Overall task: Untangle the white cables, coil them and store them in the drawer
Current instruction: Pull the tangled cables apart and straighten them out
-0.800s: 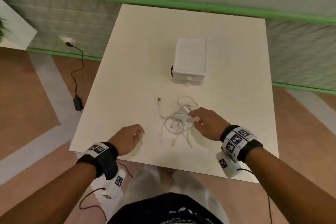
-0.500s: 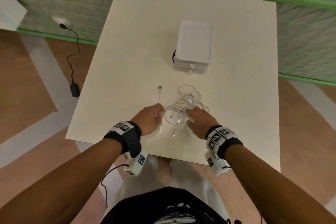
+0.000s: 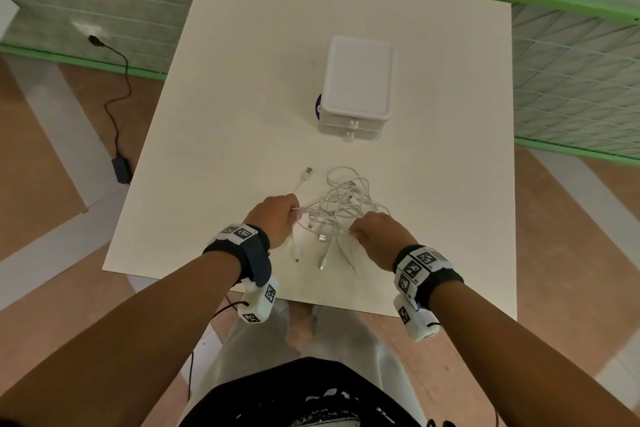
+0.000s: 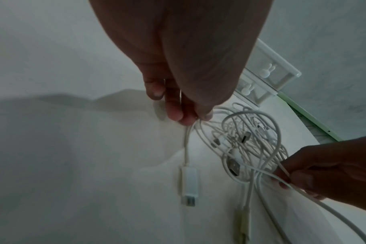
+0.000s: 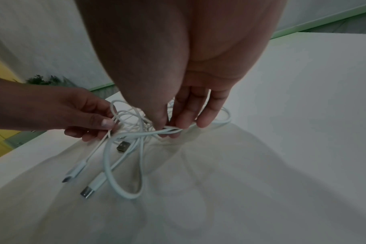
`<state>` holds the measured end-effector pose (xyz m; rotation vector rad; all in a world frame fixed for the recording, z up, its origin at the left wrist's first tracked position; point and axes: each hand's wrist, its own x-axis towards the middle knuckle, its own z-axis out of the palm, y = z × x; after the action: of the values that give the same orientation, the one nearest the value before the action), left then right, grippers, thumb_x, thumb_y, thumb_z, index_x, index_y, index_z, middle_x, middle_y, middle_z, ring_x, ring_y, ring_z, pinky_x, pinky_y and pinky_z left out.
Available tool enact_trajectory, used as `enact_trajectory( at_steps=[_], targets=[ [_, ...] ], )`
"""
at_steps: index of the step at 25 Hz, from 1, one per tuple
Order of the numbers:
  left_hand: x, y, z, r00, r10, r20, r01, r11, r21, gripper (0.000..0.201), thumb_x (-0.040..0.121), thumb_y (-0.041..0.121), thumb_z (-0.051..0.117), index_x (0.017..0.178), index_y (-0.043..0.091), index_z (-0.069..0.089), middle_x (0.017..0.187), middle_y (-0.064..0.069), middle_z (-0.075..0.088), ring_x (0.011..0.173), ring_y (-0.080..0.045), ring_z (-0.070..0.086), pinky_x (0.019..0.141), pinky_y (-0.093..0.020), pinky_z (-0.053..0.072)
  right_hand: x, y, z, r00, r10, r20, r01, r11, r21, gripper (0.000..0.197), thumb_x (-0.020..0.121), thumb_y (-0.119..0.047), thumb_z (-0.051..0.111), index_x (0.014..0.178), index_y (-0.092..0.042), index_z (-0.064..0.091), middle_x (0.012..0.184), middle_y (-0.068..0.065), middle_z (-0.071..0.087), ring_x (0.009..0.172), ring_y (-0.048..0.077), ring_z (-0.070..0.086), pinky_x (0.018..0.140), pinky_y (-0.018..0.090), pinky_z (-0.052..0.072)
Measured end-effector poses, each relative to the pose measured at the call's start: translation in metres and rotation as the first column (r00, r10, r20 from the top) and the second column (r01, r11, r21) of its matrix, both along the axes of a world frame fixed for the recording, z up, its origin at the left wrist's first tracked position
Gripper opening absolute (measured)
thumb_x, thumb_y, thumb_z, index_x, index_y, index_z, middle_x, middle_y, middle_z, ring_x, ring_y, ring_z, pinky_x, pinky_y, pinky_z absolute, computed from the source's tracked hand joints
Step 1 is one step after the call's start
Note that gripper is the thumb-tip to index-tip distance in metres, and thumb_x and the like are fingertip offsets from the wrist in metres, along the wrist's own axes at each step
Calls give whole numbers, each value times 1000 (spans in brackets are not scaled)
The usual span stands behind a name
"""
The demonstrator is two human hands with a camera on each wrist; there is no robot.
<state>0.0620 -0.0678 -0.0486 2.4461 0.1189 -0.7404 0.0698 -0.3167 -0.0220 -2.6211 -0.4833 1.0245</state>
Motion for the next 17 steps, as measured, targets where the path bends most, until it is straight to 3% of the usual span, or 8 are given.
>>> enact_trajectory(
  at_steps=[4, 8, 10, 14, 17],
  targets=[
    [2, 0, 0, 995, 75, 60, -68, 991, -114, 6, 93, 17, 59, 98, 17, 55, 104, -3, 59, 88, -24, 63, 80, -36, 51, -2, -6, 6, 989, -148, 17, 144, 981, 133, 17, 97, -24, 50, 108, -24, 63, 103, -3, 62, 95, 18, 58, 83, 38, 52],
    [6, -7, 7, 989, 113, 91, -100, 985, -139, 49, 91, 11, 61, 134, 26, 46, 139, -3, 30, 94, -23, 61, 88, -35, 52, 5, 4, 10, 970, -241, 23, 229, 945, 232, 17, 96, -24, 49, 98, -16, 64, 98, 1, 61, 91, 21, 58, 82, 37, 51],
    [8, -11, 8, 989, 117, 93, -102, 983, -153, 57, 91, 11, 60, 142, 27, 41, 145, -3, 23, 95, -26, 62, 90, -35, 53, 10, 6, 10, 964, -251, 89, 227, 950, 216, 21, 98, -25, 45, 97, -13, 62, 98, 5, 59, 90, 24, 57, 80, 41, 51],
    [11, -15, 10, 990, 135, 49, -123, 972, -202, 44, 93, 11, 59, 135, 19, 48, 132, -6, 45, 96, -19, 60, 84, -28, 47, 13, -1, 7, 974, -156, 164, 146, 987, 69, 23, 95, -18, 48, 116, -18, 58, 118, 3, 53, 95, 26, 59, 78, 43, 54],
    [9, -13, 9, 993, 118, 23, -108, 963, -249, 46, 91, -2, 55, 133, 16, 51, 125, -5, 53, 98, -17, 59, 84, -24, 43, 9, 3, 4, 967, -74, 242, 54, 995, 89, 29, 90, -6, 53, 114, -20, 58, 116, 4, 52, 87, 31, 60, 69, 41, 53]
  ],
)
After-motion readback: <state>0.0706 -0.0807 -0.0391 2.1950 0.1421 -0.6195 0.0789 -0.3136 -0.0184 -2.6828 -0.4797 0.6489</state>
